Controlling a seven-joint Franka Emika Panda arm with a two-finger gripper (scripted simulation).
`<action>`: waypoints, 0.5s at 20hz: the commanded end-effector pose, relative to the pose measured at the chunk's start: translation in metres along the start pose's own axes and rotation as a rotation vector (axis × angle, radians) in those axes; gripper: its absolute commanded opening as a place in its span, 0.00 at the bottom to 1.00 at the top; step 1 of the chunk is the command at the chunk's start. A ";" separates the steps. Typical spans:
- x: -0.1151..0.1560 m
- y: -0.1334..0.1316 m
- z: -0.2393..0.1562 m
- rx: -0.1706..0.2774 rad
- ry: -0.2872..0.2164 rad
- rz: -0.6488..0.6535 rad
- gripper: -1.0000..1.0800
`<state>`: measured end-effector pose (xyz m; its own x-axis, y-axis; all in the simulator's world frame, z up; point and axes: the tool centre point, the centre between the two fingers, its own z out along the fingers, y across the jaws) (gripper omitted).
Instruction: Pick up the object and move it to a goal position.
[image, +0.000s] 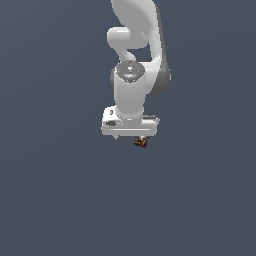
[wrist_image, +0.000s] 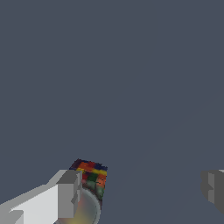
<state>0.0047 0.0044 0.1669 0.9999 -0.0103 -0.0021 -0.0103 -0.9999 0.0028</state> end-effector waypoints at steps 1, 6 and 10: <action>0.000 0.000 0.000 0.000 0.000 0.000 0.96; 0.005 0.017 -0.001 -0.002 0.011 0.029 0.96; 0.010 0.036 -0.003 -0.005 0.023 0.055 0.96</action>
<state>0.0124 -0.0262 0.1691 0.9982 -0.0578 0.0169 -0.0579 -0.9983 0.0065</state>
